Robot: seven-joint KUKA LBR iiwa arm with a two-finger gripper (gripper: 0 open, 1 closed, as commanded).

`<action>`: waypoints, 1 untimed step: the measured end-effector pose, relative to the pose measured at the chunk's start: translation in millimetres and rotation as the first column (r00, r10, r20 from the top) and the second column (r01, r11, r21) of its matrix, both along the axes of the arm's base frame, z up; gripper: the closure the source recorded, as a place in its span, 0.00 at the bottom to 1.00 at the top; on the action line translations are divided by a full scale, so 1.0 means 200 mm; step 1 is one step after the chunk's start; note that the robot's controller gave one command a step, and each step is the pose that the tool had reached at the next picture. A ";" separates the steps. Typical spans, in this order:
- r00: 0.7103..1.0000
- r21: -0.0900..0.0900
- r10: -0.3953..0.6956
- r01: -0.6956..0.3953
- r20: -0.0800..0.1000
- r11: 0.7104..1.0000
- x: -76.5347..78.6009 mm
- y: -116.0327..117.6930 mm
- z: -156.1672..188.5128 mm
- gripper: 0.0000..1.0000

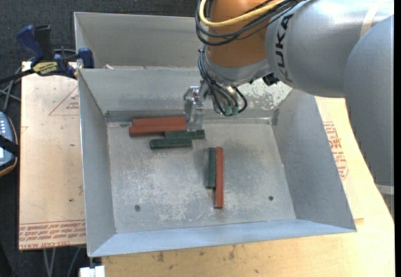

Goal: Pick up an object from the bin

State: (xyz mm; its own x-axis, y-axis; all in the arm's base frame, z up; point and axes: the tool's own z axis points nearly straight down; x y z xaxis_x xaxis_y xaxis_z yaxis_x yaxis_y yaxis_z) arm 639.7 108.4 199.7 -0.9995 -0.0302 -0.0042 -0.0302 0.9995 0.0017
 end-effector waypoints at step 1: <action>1.000 0.000 0.000 0.000 -0.001 1.000 0.00 0.00 0.00 1.00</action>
Offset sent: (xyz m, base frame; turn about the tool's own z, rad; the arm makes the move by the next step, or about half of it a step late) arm -0.0073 0.0501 -0.0647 0.2563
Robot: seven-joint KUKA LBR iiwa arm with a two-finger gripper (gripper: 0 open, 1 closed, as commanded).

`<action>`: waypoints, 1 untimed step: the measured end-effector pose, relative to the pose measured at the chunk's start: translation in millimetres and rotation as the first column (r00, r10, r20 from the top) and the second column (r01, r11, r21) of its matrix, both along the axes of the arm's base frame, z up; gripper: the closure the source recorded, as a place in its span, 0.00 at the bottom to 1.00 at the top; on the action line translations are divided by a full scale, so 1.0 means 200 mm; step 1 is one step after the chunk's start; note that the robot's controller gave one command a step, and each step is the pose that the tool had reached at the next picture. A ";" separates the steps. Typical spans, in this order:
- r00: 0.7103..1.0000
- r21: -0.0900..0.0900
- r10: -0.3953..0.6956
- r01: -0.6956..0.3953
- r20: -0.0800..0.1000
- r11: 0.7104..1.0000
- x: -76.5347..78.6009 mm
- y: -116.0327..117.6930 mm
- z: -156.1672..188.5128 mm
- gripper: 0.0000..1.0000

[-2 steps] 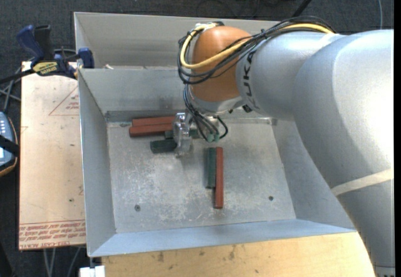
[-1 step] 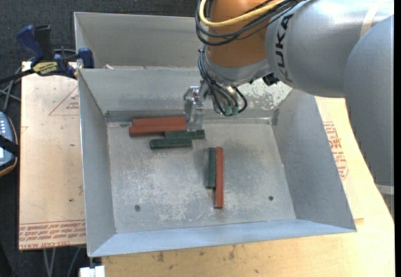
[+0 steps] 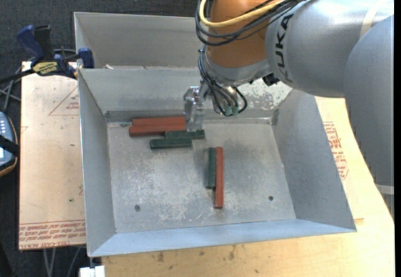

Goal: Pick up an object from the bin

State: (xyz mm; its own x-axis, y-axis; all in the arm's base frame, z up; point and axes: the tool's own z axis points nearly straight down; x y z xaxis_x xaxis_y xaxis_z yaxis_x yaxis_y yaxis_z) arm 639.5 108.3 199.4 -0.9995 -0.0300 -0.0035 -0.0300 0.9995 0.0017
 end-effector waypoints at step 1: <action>0.968 0.000 -0.249 0.249 -0.007 0.968 -0.04 0.26 -0.33 0.00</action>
Offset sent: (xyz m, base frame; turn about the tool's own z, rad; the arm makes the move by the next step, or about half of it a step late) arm 0.0000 0.0000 0.0000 0.0000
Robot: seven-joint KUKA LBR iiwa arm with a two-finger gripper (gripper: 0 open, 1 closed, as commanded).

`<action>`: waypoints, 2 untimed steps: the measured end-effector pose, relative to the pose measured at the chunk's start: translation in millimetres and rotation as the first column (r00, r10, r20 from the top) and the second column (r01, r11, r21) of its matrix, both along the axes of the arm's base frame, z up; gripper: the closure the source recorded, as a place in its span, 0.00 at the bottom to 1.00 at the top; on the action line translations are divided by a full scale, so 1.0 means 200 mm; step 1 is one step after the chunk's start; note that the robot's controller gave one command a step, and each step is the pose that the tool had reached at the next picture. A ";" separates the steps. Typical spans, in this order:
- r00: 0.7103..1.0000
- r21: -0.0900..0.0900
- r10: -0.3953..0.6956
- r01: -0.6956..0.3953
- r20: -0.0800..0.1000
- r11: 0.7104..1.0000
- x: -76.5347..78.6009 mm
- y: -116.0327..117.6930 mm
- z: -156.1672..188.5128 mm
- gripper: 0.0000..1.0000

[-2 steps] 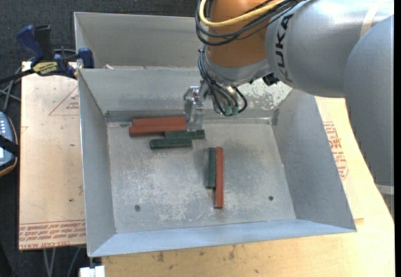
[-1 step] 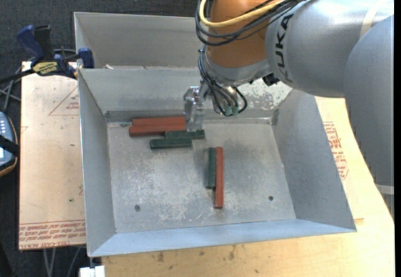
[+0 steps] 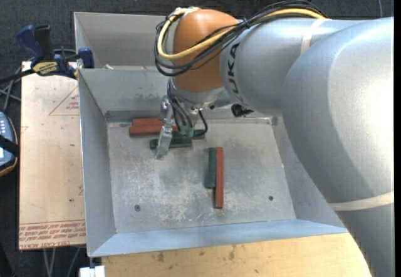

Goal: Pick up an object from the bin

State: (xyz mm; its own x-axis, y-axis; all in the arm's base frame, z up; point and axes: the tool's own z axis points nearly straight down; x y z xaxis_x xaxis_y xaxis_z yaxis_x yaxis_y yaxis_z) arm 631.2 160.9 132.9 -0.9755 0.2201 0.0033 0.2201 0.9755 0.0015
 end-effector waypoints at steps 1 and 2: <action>1.000 -0.001 -0.001 0.001 0.004 1.000 0.01 -0.01 0.01 0.00; 0.983 0.001 -0.186 0.186 0.008 0.983 -0.05 -0.20 -0.30 1.00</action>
Offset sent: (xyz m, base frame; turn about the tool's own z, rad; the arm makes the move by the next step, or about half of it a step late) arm -0.0122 -0.0404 -0.0629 0.1895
